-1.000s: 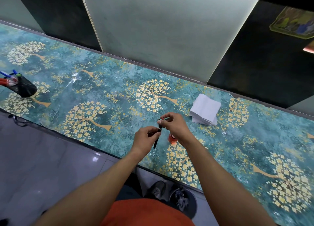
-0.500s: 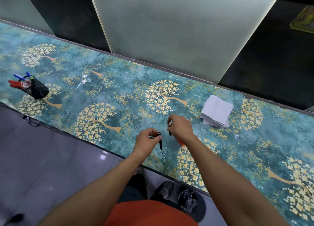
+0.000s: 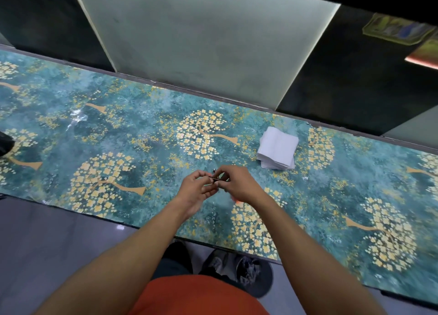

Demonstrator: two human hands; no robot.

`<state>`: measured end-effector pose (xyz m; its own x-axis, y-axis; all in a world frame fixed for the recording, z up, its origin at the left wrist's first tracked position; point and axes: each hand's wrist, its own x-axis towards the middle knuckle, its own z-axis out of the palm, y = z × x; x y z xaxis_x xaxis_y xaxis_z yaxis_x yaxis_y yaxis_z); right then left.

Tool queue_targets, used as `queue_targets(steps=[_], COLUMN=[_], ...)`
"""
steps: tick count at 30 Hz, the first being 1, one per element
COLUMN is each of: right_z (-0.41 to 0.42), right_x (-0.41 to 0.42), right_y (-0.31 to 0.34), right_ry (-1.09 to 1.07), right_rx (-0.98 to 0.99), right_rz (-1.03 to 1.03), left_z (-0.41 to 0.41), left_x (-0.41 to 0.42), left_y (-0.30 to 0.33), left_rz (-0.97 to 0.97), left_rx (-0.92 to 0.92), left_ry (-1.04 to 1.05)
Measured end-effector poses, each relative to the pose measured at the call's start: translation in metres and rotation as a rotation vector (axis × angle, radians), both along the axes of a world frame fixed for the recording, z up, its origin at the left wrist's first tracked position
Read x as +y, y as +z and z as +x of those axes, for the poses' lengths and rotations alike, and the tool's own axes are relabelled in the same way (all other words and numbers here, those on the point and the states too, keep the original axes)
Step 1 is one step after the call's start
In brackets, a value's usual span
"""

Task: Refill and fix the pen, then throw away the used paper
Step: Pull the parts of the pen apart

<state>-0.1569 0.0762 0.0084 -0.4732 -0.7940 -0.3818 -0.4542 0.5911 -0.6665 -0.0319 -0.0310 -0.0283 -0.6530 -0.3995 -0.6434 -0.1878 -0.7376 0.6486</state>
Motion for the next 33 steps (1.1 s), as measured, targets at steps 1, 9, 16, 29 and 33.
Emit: queue_targets(steps=[1,9,16,29,33], right_z=[0.001,0.010,0.011,0.033,0.024], right_x=[0.002,0.013,0.026,0.028,0.035], right_y=[0.004,0.033,0.039,0.036,0.036], right_ry=[0.012,0.127,0.061,0.073,-0.059], right_rx=[0.061,0.432,0.438,0.459,0.361], right_rz=[0.008,0.178,0.269,0.158,0.152], left_z=[-0.003,-0.015,-0.013,0.010,0.017], left_x=[0.001,0.013,0.026,0.025,0.023], left_y=[-0.002,-0.020,-0.025,-0.038,-0.042], left_rz=[0.031,0.262,0.280,0.341,0.318], left_rx=[0.016,0.068,0.102,0.162,0.146], left_ry=[-0.013,-0.109,-0.151,-0.087,-0.037])
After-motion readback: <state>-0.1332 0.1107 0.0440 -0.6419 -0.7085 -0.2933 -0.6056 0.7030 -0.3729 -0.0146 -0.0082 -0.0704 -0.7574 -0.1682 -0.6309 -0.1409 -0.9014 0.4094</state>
